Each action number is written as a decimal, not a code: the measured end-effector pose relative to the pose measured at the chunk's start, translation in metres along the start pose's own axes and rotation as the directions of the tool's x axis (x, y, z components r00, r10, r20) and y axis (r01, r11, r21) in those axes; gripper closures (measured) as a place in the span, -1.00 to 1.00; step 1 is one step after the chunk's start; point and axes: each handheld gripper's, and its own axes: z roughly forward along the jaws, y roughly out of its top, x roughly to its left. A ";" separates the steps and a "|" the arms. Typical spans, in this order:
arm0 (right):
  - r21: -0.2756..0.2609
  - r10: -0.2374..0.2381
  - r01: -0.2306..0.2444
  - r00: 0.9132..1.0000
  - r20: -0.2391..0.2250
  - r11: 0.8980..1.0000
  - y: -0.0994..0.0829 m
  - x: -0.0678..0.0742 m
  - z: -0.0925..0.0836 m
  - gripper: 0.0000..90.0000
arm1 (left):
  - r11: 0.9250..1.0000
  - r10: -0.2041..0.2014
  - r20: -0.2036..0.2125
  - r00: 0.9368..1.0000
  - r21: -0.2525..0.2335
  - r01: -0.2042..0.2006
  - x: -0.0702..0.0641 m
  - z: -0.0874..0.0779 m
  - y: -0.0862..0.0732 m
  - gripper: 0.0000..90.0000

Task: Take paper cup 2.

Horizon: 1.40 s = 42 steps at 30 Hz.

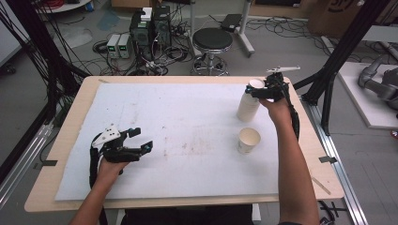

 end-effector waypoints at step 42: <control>-0.041 0.023 -0.023 1.000 -0.002 0.999 0.002 -0.001 -0.001 -0.25 | 1.000 -0.002 0.008 1.000 0.009 0.002 0.000 0.001 -0.001 -0.62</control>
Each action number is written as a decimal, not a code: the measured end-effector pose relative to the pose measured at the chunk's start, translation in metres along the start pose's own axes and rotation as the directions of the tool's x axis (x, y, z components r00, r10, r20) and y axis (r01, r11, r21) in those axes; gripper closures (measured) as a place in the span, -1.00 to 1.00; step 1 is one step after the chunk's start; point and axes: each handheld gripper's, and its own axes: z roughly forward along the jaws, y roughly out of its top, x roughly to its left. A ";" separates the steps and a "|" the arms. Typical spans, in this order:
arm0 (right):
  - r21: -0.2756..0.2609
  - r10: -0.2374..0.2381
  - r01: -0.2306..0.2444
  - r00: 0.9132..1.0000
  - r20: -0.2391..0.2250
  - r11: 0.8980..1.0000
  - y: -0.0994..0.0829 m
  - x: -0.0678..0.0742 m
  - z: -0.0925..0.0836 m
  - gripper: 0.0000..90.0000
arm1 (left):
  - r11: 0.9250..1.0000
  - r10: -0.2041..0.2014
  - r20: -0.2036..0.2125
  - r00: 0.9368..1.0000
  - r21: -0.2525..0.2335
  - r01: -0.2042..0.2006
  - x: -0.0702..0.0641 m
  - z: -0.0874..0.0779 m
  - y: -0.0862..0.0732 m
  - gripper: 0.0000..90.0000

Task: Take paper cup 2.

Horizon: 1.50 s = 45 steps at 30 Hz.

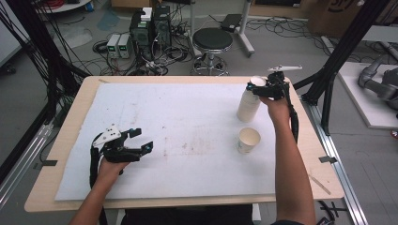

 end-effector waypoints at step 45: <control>-0.050 -0.020 0.020 1.000 0.000 0.999 0.002 0.006 -0.001 -0.25 | 1.000 0.000 0.012 1.000 0.009 -0.001 -0.001 0.002 0.000 -0.62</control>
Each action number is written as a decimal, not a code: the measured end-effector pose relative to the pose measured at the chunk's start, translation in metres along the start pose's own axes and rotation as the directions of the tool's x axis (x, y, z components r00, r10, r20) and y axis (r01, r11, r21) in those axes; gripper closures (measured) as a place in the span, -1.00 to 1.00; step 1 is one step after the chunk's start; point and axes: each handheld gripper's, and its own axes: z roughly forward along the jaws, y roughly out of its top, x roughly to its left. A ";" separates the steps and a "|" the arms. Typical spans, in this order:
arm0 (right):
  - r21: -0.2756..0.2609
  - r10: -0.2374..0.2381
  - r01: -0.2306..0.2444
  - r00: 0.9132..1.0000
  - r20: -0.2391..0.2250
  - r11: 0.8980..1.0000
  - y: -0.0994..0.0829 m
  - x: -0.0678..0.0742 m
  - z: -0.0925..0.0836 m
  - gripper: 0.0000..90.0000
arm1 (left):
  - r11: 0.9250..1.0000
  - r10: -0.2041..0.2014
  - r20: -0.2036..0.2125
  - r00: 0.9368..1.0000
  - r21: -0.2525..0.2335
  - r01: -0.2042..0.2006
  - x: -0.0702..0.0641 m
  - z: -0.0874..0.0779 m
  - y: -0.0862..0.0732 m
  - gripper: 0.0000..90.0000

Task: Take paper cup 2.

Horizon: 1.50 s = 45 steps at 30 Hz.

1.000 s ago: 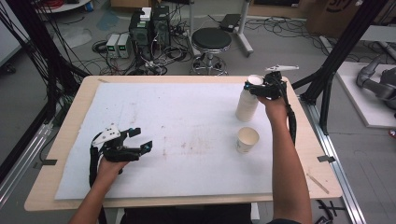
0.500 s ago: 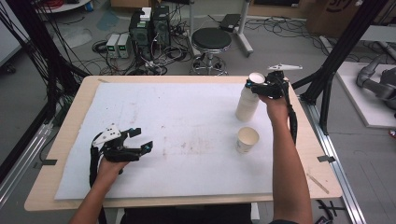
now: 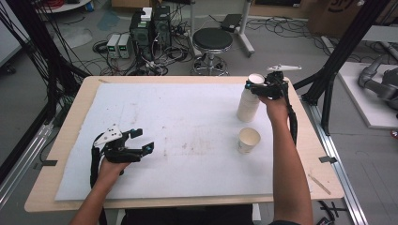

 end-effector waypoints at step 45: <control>-0.174 -0.045 0.044 0.999 -0.003 0.984 0.033 0.016 -0.073 -0.21 | 1.000 -0.018 0.027 0.999 -0.020 0.019 -0.003 0.000 0.000 -0.62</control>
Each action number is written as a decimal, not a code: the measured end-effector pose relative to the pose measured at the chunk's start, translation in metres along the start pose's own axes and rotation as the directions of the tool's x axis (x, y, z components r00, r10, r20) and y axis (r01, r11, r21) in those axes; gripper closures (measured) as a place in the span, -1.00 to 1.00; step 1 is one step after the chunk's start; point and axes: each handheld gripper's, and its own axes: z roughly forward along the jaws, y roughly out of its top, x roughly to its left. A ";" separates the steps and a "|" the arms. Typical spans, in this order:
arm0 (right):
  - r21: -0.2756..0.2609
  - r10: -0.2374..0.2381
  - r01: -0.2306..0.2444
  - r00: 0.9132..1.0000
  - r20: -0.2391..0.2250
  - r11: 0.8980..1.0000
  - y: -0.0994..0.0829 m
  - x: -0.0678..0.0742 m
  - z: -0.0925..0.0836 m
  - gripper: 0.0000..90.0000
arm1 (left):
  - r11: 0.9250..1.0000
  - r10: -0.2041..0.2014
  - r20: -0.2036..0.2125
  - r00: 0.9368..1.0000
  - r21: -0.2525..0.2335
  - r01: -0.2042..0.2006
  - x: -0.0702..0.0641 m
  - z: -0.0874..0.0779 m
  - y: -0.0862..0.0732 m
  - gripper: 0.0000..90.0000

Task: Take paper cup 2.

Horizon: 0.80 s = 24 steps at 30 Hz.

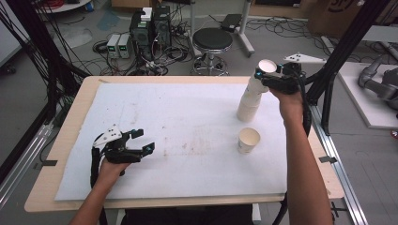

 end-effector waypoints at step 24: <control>-0.005 -0.037 0.037 0.966 -0.257 0.999 -0.038 0.048 -0.042 -0.21 | 0.999 0.022 0.032 0.999 -0.049 -0.020 -0.011 -0.001 0.004 -0.66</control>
